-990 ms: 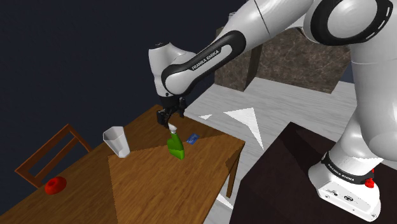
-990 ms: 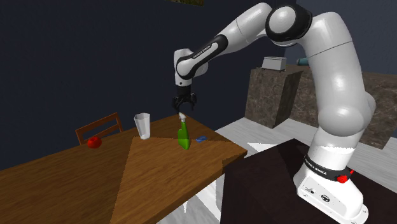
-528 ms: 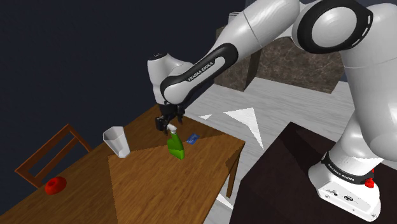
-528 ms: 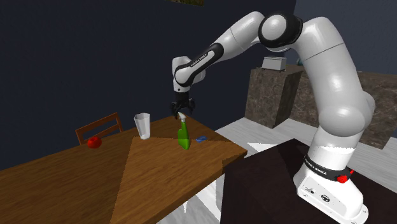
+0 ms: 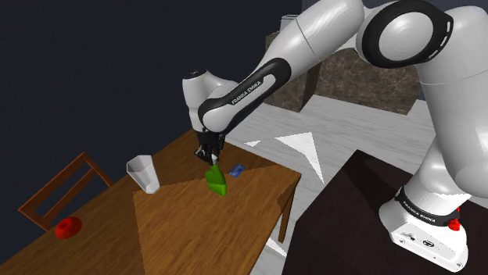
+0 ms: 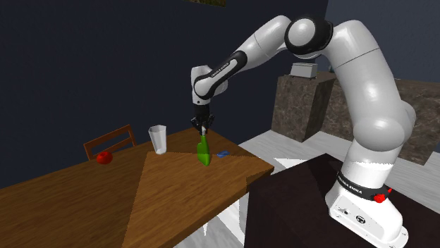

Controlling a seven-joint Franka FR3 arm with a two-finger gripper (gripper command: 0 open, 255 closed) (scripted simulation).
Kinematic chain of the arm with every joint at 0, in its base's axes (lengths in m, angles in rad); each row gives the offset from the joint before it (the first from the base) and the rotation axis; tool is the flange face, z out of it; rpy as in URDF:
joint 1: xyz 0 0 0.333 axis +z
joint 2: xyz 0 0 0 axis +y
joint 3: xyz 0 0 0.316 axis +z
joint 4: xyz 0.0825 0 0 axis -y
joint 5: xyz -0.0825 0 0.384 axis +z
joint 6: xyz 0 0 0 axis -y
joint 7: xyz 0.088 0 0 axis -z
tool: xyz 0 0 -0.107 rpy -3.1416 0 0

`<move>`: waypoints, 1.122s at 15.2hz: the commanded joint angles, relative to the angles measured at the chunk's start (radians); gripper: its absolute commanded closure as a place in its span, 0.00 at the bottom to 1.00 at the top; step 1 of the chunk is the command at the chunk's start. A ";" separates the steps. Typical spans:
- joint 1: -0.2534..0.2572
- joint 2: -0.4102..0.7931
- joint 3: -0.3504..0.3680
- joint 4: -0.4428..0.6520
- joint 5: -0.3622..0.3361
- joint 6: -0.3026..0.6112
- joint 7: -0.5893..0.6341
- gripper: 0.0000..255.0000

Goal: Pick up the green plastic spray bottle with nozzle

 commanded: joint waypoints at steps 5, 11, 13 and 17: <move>-0.001 -0.003 0.000 -0.006 0.000 0.002 0.000 1.00; -0.007 -0.048 0.010 0.007 0.014 -0.055 -0.008 1.00; -0.009 -0.062 0.013 0.014 0.019 -0.075 -0.010 1.00; -0.012 -0.088 0.018 0.029 0.027 -0.116 -0.015 1.00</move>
